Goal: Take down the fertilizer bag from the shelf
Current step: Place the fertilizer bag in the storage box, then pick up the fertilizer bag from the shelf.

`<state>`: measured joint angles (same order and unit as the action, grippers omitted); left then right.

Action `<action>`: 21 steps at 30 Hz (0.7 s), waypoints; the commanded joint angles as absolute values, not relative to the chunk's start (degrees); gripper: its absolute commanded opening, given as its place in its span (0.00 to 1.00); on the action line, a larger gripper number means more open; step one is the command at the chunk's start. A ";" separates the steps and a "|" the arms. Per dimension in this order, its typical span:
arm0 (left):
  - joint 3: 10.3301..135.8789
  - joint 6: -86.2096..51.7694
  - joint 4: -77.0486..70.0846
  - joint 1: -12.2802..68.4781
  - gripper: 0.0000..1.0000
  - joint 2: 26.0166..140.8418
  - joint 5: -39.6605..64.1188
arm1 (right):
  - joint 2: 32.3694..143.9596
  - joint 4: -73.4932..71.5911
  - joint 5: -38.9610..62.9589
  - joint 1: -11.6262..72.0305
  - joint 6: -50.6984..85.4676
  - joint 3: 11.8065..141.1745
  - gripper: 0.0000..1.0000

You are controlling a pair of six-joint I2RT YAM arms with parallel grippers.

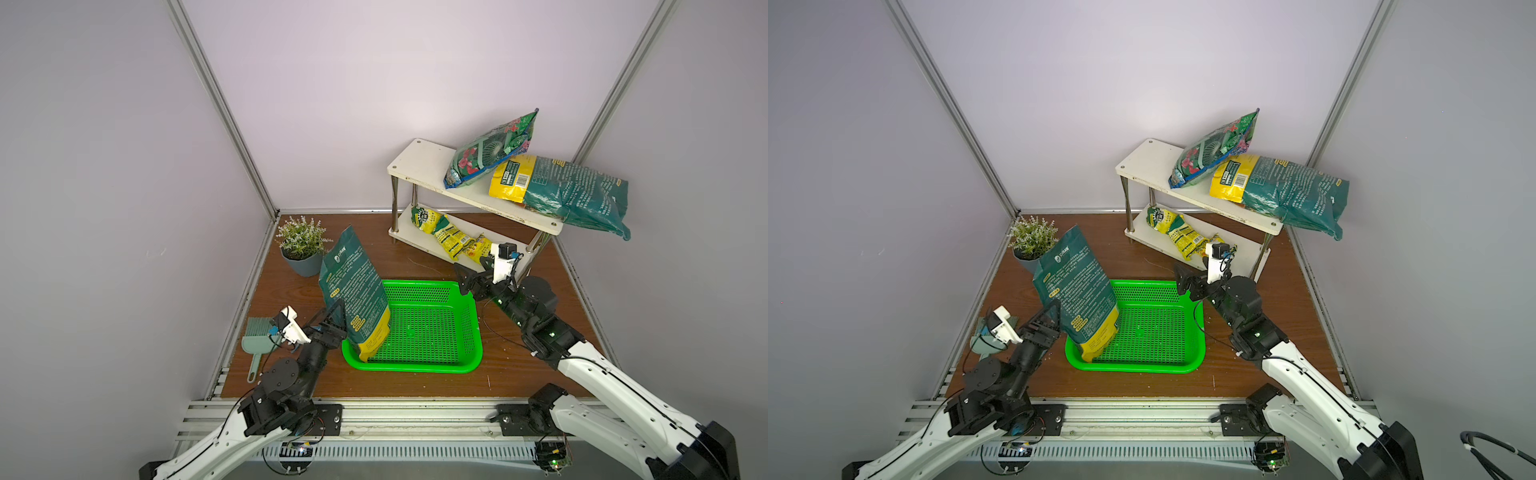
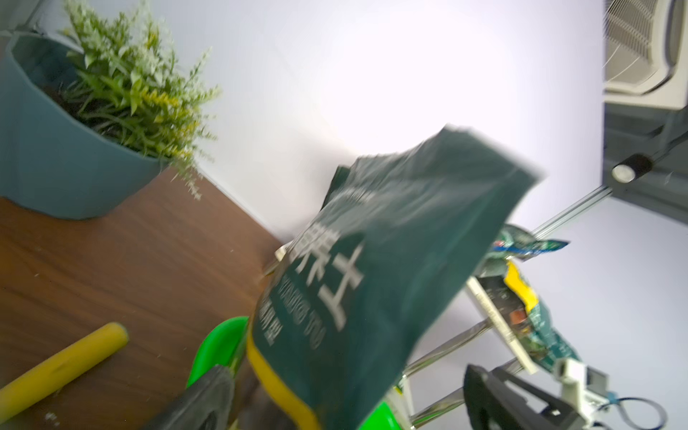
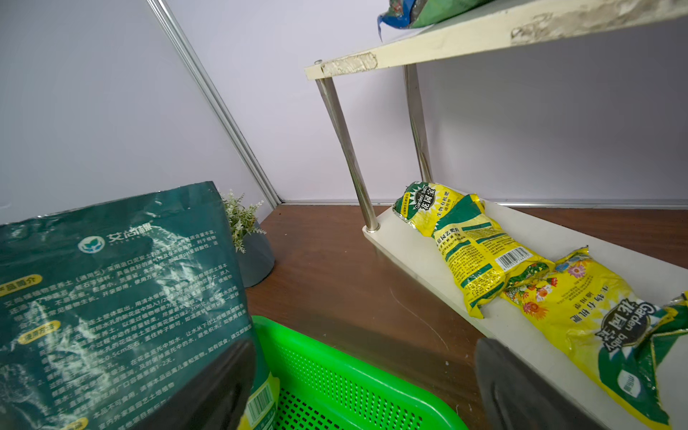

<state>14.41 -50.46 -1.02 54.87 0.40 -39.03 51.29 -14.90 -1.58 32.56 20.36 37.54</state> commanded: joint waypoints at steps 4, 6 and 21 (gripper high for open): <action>22.23 -37.24 -1.15 55.46 1.00 1.29 -42.64 | 57.45 -10.83 0.84 35.36 21.36 55.63 0.97; 24.33 -30.40 -2.66 55.46 1.00 3.44 -43.31 | 61.49 -6.91 -2.59 38.10 19.33 64.30 0.97; 28.63 -27.62 4.54 55.46 1.00 7.57 -33.78 | 86.68 25.57 -34.04 36.65 12.53 114.33 0.99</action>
